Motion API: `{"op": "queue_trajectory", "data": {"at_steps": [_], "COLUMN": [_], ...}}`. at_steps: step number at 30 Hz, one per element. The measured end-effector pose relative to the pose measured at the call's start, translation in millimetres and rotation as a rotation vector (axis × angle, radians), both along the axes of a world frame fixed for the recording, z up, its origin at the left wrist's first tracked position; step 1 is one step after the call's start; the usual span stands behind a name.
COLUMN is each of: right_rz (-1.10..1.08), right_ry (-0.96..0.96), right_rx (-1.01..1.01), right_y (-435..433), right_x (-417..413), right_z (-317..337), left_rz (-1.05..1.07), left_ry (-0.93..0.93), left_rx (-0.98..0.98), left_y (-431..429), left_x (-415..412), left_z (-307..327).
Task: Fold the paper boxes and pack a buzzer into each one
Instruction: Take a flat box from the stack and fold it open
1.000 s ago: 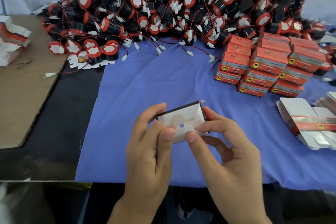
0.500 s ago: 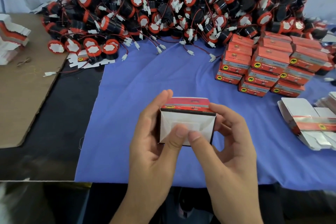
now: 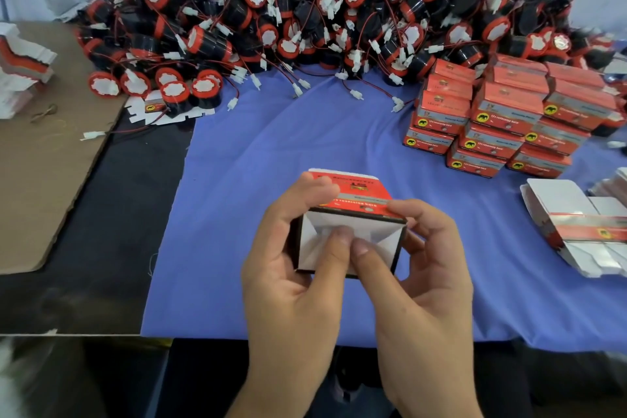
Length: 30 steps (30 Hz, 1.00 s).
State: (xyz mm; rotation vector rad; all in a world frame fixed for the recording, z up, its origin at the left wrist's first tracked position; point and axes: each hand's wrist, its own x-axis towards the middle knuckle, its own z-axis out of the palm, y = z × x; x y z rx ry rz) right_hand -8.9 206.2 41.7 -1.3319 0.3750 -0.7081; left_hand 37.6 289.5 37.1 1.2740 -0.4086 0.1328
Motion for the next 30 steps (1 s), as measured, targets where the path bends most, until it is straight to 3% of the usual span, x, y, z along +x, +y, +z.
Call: {"op": "queue_trajectory", "data": {"at_steps": [5, 11, 14, 17, 24, 27, 30], "right_rz": [0.038, 0.118, 0.259, 0.267, 0.348, 0.351, 0.371], "right_ry": [-0.052, 0.049, 0.025, 0.017, -0.045, 0.069, 0.204], "right_rx": [0.047, 0.448, 0.510, 0.412, 0.183, -0.171, -0.584], "right_y": [-6.1, -17.2, -20.9, -23.1, -31.9, -39.9, -42.9], "right_x": [-0.6, -5.2, -4.6, -3.3, -4.4, -6.2, -5.2], "right_z": [9.5, 14.2, 11.9, 9.8, 5.0, 5.2, 5.9], "left_rz": [-0.170, -0.228, -0.149, -0.101, -0.237, -0.217, -0.169], "left_ry": [0.020, -0.040, -0.075, -0.125, 0.011, -0.051, -0.234], "left_rx": [-0.004, 0.125, 0.246, 0.321, 0.295, 0.494, 0.691], "left_y": [10.2, 18.0, 17.2, 16.3, 22.3, 29.3, 30.2], "left_x": [-0.1, 9.3, 9.4, 5.0, 4.7, 11.8, 20.5], "left_z": [0.0, 0.9, -5.4, -9.3, -5.6, -5.9, -10.1]}}
